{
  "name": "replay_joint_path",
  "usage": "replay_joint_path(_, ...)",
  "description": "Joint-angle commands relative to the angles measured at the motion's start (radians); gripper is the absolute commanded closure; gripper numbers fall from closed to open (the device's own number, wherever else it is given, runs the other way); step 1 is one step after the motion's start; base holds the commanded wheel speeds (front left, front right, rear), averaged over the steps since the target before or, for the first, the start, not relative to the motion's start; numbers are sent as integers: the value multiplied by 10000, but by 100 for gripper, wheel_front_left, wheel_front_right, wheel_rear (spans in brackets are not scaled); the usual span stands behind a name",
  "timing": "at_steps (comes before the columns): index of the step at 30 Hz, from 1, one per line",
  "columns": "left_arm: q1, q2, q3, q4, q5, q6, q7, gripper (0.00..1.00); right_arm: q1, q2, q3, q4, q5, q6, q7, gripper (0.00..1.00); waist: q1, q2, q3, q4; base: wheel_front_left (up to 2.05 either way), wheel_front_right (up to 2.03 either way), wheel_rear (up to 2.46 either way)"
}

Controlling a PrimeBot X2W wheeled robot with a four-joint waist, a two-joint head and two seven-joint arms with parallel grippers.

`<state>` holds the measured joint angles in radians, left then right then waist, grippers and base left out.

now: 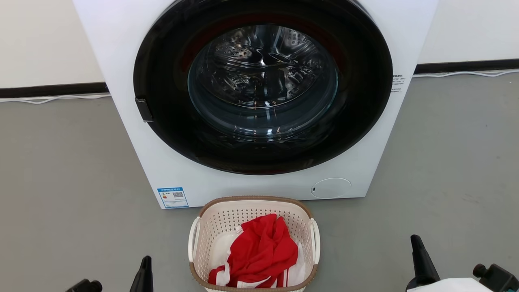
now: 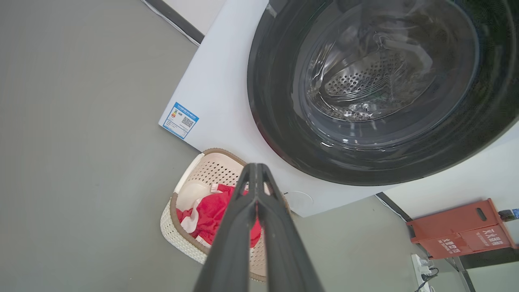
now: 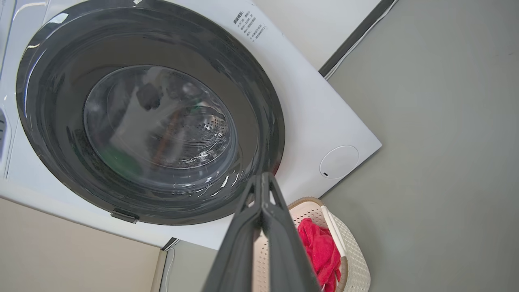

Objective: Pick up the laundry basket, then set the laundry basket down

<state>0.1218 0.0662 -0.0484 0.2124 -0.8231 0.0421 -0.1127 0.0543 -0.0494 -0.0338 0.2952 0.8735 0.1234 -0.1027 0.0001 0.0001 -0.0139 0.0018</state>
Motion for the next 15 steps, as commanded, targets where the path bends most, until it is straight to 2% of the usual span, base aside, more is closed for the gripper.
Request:
replay_joint_path(1, -614, 82, 217, -218, -283, -138, 87, 100, -462, -114, 34, -298, 275, 34, 87, 100, -1, -1, 2, 0, 0, 0, 0)
replay_joint_path(15, -960, 80, 444, -107, -1924, -470, 488, 100, -700, -125, -94, -344, 1794, 42, 484, 100, -1, -1, 37, -4, 0, 0, 0)
